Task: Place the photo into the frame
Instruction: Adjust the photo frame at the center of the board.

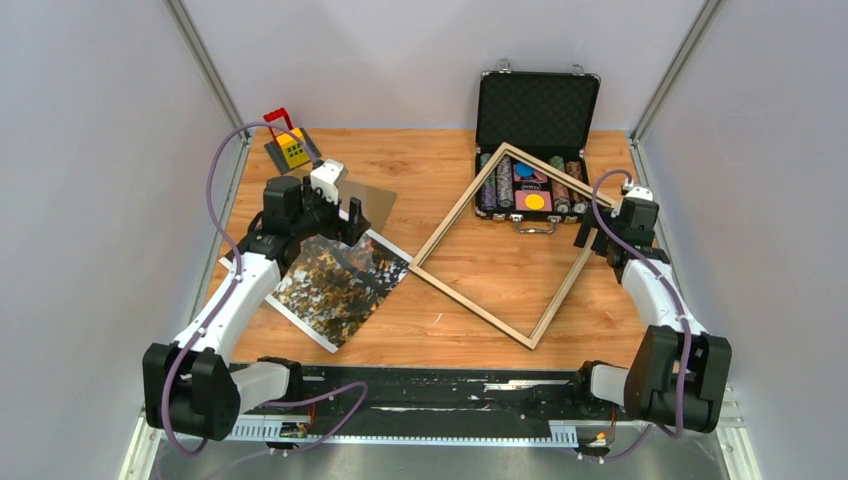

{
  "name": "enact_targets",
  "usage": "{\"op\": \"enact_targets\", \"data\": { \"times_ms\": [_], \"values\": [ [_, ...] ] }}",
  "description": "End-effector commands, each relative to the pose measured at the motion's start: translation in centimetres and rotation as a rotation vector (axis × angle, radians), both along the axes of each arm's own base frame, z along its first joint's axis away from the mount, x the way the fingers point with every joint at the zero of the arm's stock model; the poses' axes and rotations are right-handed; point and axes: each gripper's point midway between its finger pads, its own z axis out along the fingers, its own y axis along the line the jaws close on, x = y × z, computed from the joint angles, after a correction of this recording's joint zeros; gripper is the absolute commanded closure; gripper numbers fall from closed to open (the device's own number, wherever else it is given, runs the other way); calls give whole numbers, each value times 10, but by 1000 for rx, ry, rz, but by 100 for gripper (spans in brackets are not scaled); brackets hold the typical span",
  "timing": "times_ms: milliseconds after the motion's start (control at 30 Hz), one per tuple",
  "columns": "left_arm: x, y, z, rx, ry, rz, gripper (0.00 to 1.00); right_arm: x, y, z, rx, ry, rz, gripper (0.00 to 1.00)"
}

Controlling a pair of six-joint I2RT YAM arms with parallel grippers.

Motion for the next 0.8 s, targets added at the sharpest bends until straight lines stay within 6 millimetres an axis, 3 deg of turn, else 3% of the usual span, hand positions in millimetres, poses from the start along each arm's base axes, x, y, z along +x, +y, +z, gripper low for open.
{"op": "enact_targets", "data": {
  "times_ms": [0,267,500,767],
  "values": [
    [1,-3,20,-24,-83,-3,0,-1,-12,-18,37,44,-83,10],
    [3,0,21,-21,-85,13,0,10,-12,-55,99,154,-99,16],
    [2,2,24,-12,-93,21,0,26,-1,-61,193,168,-60,45],
    [2,5,24,3,-102,31,0,41,-9,-45,224,126,-21,78]
  ]
}}
